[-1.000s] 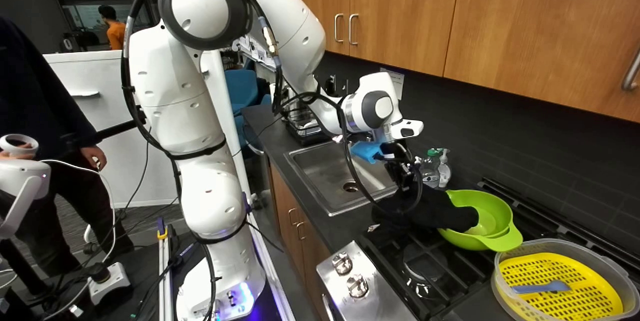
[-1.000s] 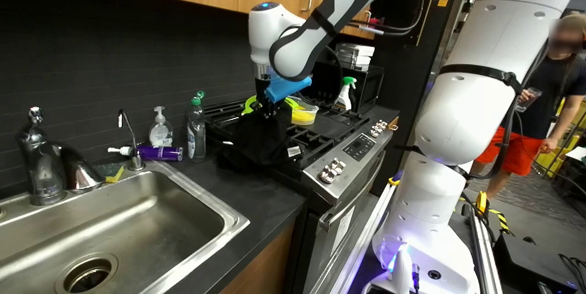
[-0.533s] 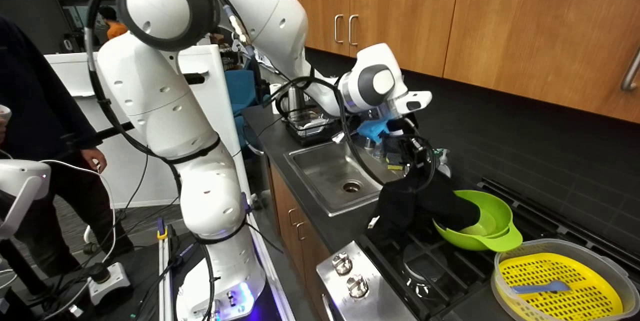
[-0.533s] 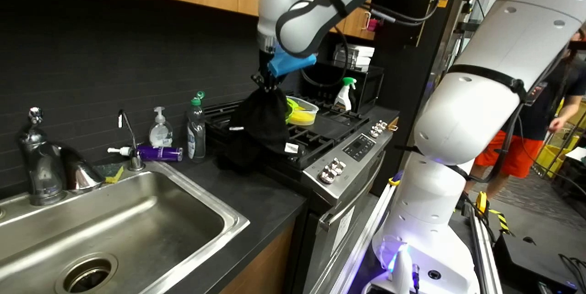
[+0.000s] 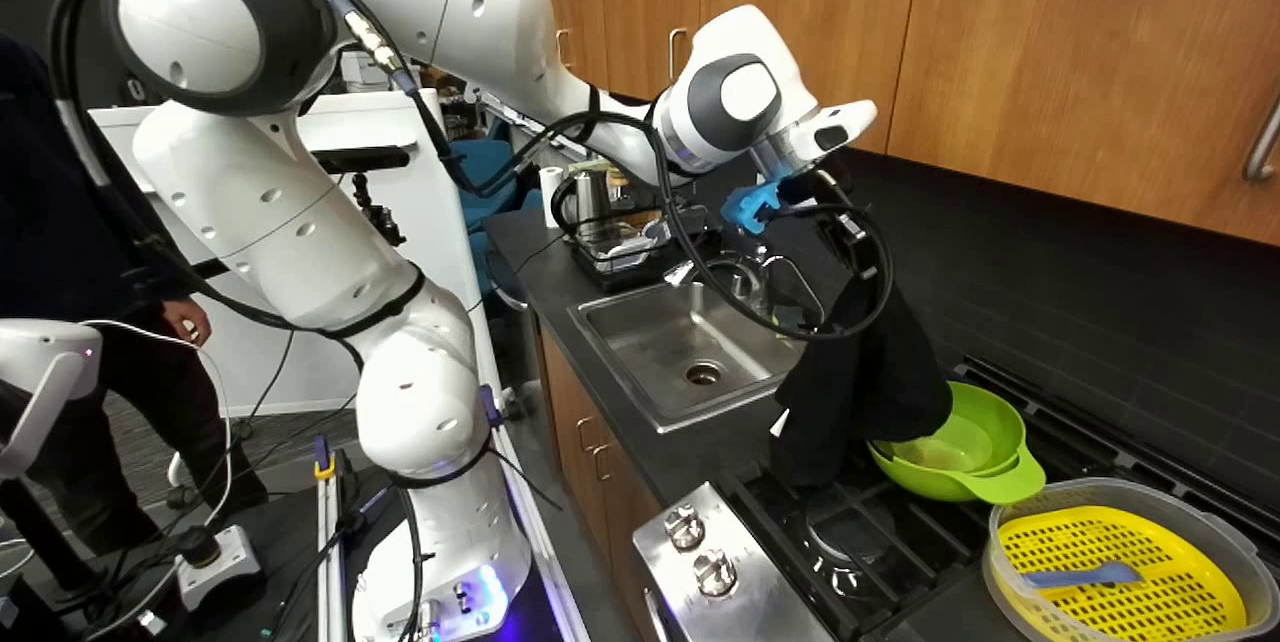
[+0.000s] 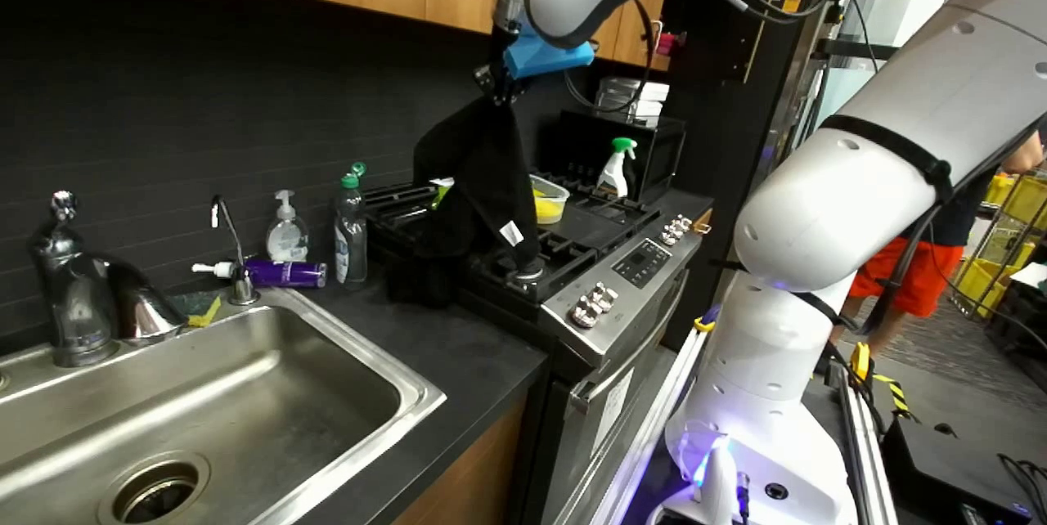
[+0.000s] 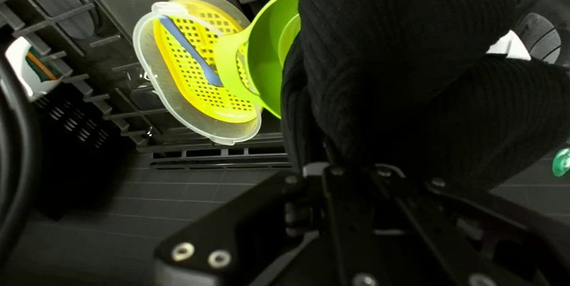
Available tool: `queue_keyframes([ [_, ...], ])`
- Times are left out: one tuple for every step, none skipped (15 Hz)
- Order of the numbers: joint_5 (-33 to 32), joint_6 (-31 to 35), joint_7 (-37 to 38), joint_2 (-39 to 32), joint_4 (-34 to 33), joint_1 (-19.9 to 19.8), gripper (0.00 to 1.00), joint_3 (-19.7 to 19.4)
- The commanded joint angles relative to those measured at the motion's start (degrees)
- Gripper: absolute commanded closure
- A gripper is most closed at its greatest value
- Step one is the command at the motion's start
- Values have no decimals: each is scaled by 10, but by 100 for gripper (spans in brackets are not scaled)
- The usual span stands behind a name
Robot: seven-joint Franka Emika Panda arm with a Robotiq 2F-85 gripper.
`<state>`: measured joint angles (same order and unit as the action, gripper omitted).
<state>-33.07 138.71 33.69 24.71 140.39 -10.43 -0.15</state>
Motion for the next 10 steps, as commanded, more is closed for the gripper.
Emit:
queue_keyframes([
  [10, -25, -14, 49, 11, -30, 98, 4],
  [10, -35, -17, 60, 10, -37, 98, 3],
  [9, -43, -18, 70, 7, -43, 98, 3],
  [6, -50, -18, 80, 3, -50, 98, 6],
  [8, -58, -23, 94, 1, -54, 98, 5],
  [7, -66, -22, 103, -3, -60, 98, 7],
  [4, -73, -23, 113, -7, -67, 98, 8],
  [5, -79, -24, 124, -8, -72, 98, 6],
  [5, -86, -24, 133, -9, -78, 98, 5],
  [3, -92, -20, 141, -9, -84, 98, 7],
])
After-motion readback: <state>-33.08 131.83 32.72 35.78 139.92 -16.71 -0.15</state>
